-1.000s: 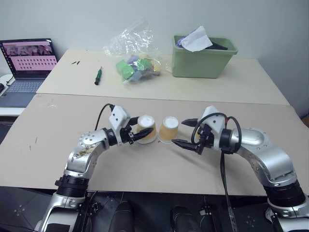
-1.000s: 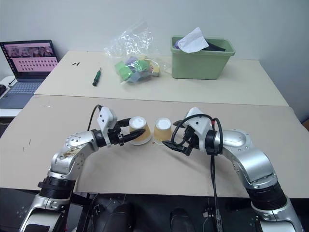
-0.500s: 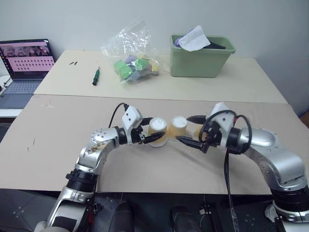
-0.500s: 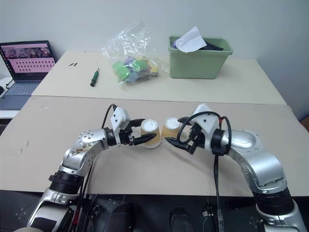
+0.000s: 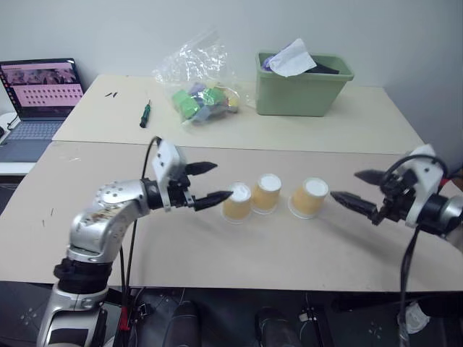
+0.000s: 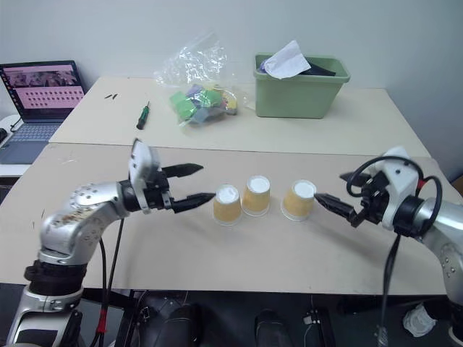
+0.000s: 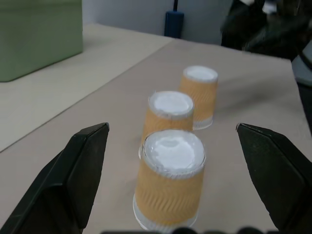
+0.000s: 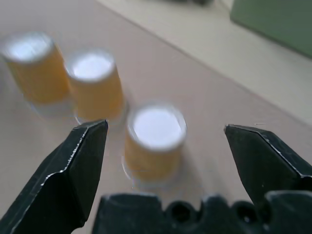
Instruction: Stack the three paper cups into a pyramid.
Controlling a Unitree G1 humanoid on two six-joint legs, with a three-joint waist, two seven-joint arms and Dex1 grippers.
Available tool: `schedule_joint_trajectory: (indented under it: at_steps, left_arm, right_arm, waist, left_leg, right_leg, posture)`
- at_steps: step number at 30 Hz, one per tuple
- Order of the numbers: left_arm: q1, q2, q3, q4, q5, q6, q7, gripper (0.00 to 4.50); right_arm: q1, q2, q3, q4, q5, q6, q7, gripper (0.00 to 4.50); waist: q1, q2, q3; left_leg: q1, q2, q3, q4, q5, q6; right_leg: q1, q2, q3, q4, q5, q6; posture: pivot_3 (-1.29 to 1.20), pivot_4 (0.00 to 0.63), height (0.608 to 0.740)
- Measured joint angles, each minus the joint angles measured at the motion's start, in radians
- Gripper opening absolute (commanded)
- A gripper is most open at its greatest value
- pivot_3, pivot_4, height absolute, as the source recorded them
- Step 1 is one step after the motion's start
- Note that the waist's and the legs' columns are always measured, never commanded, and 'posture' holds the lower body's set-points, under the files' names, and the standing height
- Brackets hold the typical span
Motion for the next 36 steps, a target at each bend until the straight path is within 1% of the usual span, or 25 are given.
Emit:
schedule_joint_trajectory:
  at_steps: [4, 8, 18, 23, 26, 30, 36]
  left_arm:
    - [-0.087, -0.013, 0.086, -0.052, -0.136, 0.122, 0.096, 4.49]
    - [-0.093, -0.009, 0.096, -0.067, -0.169, 0.168, 0.144, 4.49]
    - [-0.091, -0.003, 0.096, -0.085, -0.196, 0.180, 0.186, 4.49]
    - [-0.091, -0.003, 0.093, -0.087, -0.197, 0.180, 0.200, 4.49]
    - [-0.089, -0.002, 0.085, -0.090, -0.197, 0.180, 0.202, 4.49]
    - [-0.087, -0.002, 0.081, -0.090, -0.197, 0.180, 0.206, 4.49]
    - [-0.083, 0.003, 0.080, -0.091, -0.197, 0.179, 0.211, 4.49]
  right_arm:
    - [0.007, 0.063, 0.149, 0.011, -0.058, -0.034, -0.022, 4.50]
    - [-0.027, 0.127, 0.211, 0.065, -0.080, -0.067, -0.026, 4.50]
    - [-0.151, 0.182, 0.256, 0.214, -0.153, -0.140, -0.039, 4.50]
    - [-0.220, 0.217, 0.273, 0.289, -0.199, -0.178, -0.070, 4.50]
    - [-0.286, 0.254, 0.290, 0.352, -0.229, -0.195, -0.101, 4.50]
    - [-0.333, 0.274, 0.292, 0.368, -0.238, -0.207, -0.106, 4.50]
    - [-0.350, 0.298, 0.304, 0.378, -0.248, -0.208, -0.106, 4.50]
  waist:
    - [-0.016, 0.000, 0.000]
    - [-0.020, 0.000, 0.000]
    - [-0.013, 0.000, 0.000]
    - [-0.016, 0.000, 0.000]
    - [-0.017, 0.000, 0.000]
    - [-0.015, 0.000, 0.000]
    - [-0.013, 0.001, 0.000]
  left_leg:
    - [0.000, 0.000, 0.000, 0.001, 0.000, 0.001]
    - [0.001, 0.000, 0.000, 0.001, 0.000, 0.001]
    - [0.000, 0.000, 0.000, 0.001, 0.000, 0.001]
    - [0.000, 0.000, 0.000, 0.001, 0.000, 0.001]
    - [0.000, 0.000, 0.000, 0.000, 0.000, 0.001]
    - [0.000, 0.000, 0.000, -0.001, 0.000, 0.001]
    - [0.000, 0.000, 0.000, -0.001, 0.000, 0.001]
  right_leg:
    - [0.001, 0.000, 0.001, 0.000, -0.002, 0.005]
    - [0.001, 0.000, 0.001, 0.000, 0.000, 0.003]
    - [0.001, 0.000, 0.001, 0.000, 0.001, 0.001]
    - [0.001, 0.000, 0.001, 0.000, 0.001, 0.001]
    - [0.000, 0.000, 0.001, 0.000, 0.001, 0.001]
    - [0.000, 0.000, 0.001, 0.000, 0.001, 0.001]
    - [0.000, 0.000, 0.001, 0.000, 0.001, 0.001]
  posture:
    - [0.00, 0.150, 0.692]
    - [0.00, 0.150, 0.692]
    - [0.00, 0.150, 0.692]
    - [0.00, 0.150, 0.692]
    - [0.00, 0.150, 0.692]
    - [0.00, 0.150, 0.692]
    - [0.00, 0.150, 0.692]
